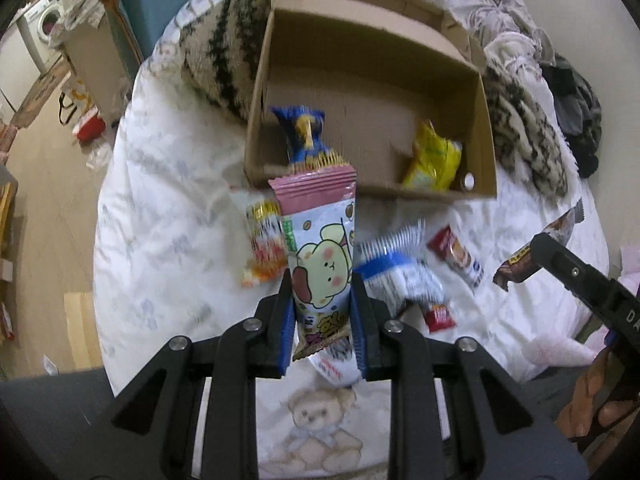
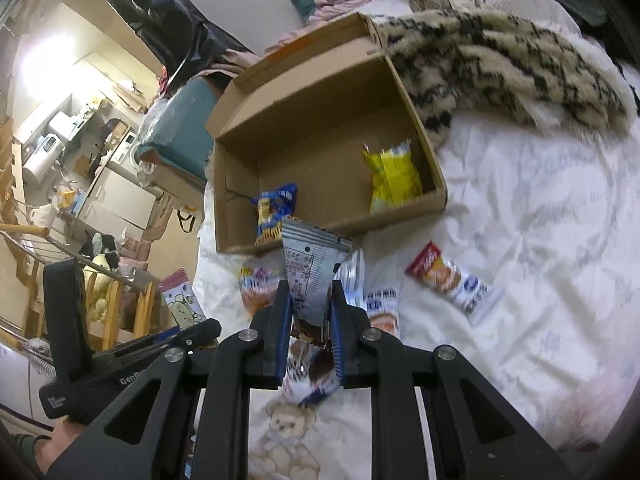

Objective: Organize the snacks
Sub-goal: 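Lower both packets into the box and open both grippers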

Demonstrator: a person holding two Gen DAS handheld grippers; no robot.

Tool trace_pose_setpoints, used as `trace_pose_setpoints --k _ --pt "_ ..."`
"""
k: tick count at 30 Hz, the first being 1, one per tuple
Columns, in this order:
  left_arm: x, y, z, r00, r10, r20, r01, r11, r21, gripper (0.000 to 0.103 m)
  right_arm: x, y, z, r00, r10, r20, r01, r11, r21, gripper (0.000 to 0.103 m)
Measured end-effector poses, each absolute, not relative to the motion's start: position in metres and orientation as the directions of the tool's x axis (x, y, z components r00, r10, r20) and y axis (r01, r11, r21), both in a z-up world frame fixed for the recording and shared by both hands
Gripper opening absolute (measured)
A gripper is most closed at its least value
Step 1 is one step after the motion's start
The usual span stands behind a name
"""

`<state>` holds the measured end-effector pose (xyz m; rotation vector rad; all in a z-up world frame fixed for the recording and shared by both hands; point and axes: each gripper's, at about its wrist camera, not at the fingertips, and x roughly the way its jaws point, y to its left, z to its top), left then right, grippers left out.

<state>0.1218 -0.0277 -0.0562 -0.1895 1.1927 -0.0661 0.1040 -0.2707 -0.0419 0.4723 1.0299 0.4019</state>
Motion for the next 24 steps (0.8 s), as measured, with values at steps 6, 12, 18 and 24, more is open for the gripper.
trace_pose_setpoints --k 6,12,18,24 --pt "0.157 -0.026 -0.044 0.415 -0.133 -0.900 -0.014 0.988 -0.152 0.021 0.141 -0.267 -0.034 0.494 0.506 -0.707 -0.137 0.848 0.512 0.018" --pt "0.192 -0.030 -0.038 0.464 -0.119 -0.878 0.024 0.992 -0.121 0.021 0.180 -0.259 -0.039 0.504 0.474 -0.722 -0.151 0.871 0.467 0.018" --pt "0.224 -0.037 -0.050 0.515 -0.087 -0.853 0.042 0.996 -0.076 0.021 0.209 -0.258 -0.057 0.498 0.428 -0.754 -0.125 0.896 0.425 0.018" --pt "0.240 -0.041 -0.066 0.533 -0.084 -0.842 0.052 0.996 -0.066 0.021 0.223 -0.254 -0.076 0.455 0.408 -0.791 -0.113 0.908 0.403 0.018"
